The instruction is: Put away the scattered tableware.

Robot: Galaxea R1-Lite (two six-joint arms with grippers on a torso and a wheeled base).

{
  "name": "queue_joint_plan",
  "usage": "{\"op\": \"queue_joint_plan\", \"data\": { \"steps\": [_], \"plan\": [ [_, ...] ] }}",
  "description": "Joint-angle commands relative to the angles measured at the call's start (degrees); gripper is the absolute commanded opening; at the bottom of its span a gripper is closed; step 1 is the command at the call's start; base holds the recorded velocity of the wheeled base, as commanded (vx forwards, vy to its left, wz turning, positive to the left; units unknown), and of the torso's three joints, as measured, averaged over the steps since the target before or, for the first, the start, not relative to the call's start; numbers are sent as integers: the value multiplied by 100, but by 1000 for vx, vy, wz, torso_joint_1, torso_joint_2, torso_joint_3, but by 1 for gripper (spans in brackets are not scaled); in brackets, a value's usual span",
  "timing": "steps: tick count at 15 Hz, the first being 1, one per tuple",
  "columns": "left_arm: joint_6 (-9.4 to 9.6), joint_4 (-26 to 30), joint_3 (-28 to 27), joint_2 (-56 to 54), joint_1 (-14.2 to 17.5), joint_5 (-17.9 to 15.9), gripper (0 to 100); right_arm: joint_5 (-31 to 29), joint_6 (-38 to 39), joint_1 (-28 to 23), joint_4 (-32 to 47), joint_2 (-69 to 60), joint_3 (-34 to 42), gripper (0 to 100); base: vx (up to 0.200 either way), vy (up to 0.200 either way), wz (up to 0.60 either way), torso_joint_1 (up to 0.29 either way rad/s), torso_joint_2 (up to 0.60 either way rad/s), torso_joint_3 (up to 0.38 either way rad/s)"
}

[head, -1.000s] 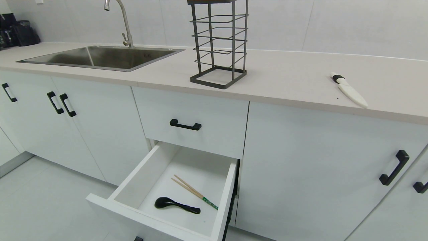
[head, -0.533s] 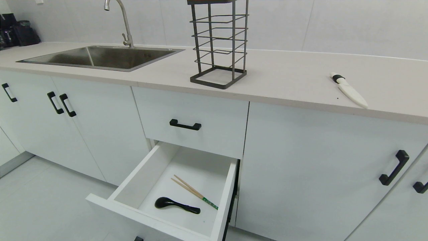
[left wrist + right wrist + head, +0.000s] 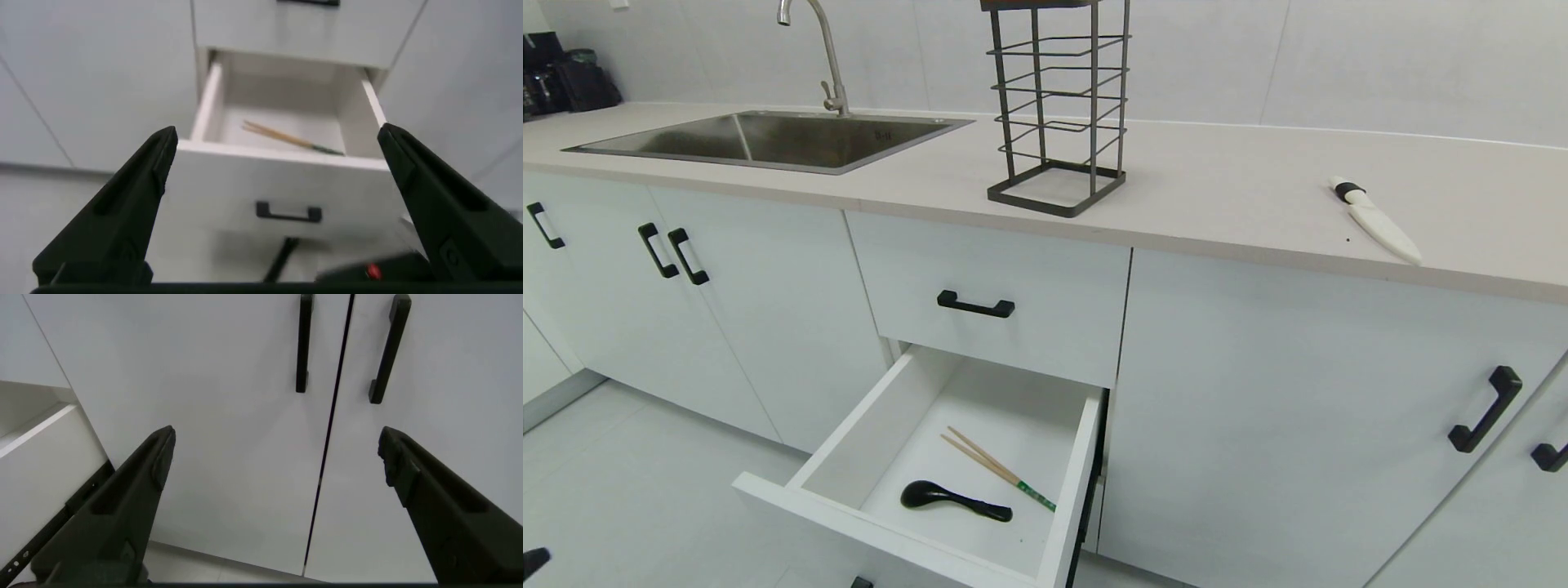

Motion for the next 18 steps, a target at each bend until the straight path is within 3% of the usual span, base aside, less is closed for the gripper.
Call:
{"op": "queue_joint_plan", "data": {
  "steps": [1, 6, 8, 11, 12, 15, 18],
  "plan": [
    [-225, 93, -46, 1656, -483, -378, 100, 0, 0, 4, 0, 23, 1, 100, 0, 0, 0, 0, 0, 0],
    [74, -135, -11, 3625, -773, -465, 100, 0, 0, 4, 0, 23, 1, 100, 0, 0, 0, 0, 0, 0],
    [469, -504, 103, 4319, -711, -386, 100, 0, 0, 4, 0, 23, 1, 100, 0, 0, 0, 0, 0, 0],
    [1032, -917, 218, 5005, -755, 44, 100, 0, 0, 4, 0, 23, 1, 100, 0, 0, 0, 0, 0, 0],
    [1155, -944, 244, 5172, -755, 62, 100, 0, 0, 4, 0, 23, 1, 100, 0, 0, 0, 0, 0, 0],
    [1181, -1032, 244, 5567, -738, 71, 100, 0, 0, 4, 0, 23, 1, 100, 0, 0, 0, 0, 0, 0],
    [1146, -1770, 270, 6209, -694, 71, 100, 0, 0, 4, 0, 23, 1, 100, 0, 0, 0, 0, 0, 0]
  ]
}}
